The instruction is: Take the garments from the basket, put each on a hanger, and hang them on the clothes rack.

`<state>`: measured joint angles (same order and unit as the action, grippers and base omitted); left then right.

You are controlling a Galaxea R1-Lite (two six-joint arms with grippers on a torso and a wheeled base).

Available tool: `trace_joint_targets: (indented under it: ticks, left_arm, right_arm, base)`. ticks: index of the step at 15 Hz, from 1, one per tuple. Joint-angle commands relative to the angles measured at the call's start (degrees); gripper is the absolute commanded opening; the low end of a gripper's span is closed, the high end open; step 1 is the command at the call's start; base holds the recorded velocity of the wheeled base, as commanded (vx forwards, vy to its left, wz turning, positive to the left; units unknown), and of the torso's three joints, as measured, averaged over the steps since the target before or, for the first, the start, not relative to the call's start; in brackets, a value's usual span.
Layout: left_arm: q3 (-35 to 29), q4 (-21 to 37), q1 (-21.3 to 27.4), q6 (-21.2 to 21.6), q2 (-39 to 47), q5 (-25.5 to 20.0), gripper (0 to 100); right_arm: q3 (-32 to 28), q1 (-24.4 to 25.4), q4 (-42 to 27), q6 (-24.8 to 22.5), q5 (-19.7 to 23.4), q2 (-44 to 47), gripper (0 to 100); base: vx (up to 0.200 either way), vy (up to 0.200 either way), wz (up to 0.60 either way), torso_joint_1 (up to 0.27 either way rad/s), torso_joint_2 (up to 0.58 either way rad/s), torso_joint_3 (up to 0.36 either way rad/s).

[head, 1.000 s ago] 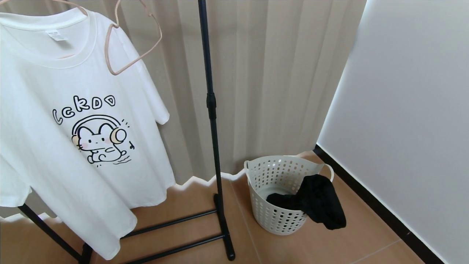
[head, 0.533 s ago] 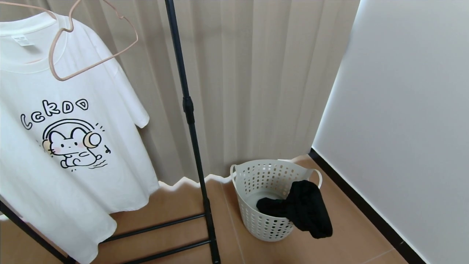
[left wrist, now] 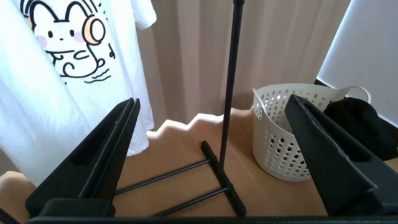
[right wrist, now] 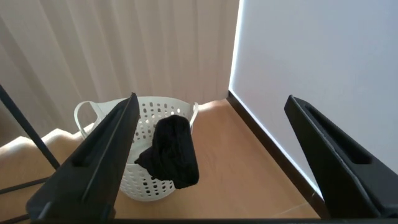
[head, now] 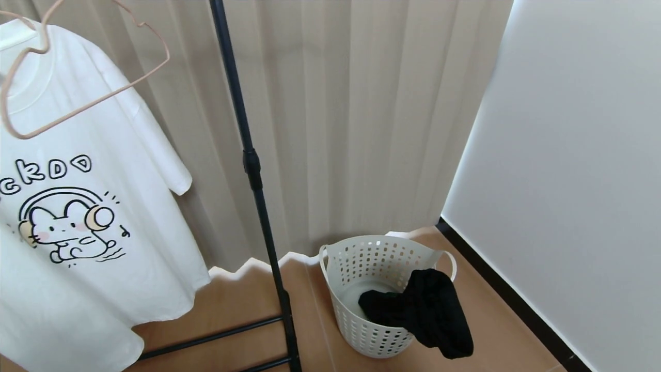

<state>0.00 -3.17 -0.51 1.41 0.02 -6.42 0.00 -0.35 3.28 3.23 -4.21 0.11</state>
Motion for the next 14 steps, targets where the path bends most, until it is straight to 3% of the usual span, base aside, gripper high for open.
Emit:
trace_joint_targets:
  ticks: [1, 5, 11, 14]
  left_arm:
    - [0.0, 0.01, -0.02, -0.01, 0.06, 0.01, 100]
    - [0.0, 0.01, -0.02, -0.01, 0.06, 0.01, 100]
    - [0.0, 0.01, -0.02, -0.1, 0.06, 0.01, 100]
    - [0.0, 0.01, -0.02, -0.1, 0.06, 0.01, 100]
  right_arm:
    - [0.0, 0.0, 0.06, 0.02, -0.1, 0.07, 100]
    - [0.0, 0.0, 0.06, 0.02, -0.1, 0.07, 100]
    - [0.0, 0.0, 0.06, 0.02, -0.01, 0.07, 100]
    - [0.0, 0.0, 0.06, 0.02, -0.01, 0.07, 100]
  base:
    - [0.0, 0.0, 0.0, 0.0, 0.0, 0.0]
    - [0.0, 0.0, 0.0, 0.0, 0.0, 0.0]
    - [0.0, 0.0, 0.0, 0.0, 0.01, -0.148]
    - [0.0, 0.0, 0.0, -0.01, 0.29, 0.069]
